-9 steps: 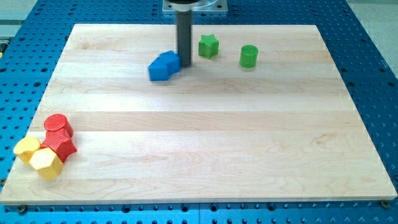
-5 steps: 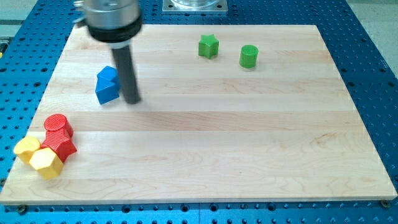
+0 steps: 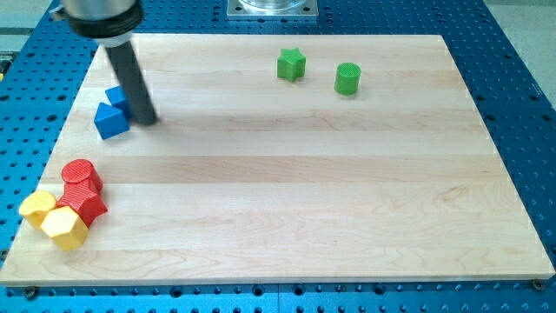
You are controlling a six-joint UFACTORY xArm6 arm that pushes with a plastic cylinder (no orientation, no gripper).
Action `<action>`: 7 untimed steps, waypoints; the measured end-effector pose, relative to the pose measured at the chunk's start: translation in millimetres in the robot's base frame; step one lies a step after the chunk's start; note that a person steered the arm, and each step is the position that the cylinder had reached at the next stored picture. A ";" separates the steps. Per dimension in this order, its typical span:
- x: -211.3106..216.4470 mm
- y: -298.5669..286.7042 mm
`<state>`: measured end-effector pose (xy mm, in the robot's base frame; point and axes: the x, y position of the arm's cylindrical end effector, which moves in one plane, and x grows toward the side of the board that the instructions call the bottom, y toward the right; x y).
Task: Place the blue blocks above the group of blocks
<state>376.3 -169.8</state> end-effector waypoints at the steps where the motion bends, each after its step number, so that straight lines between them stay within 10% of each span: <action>1: -13.4 1.6; 7: 29.8 -15.5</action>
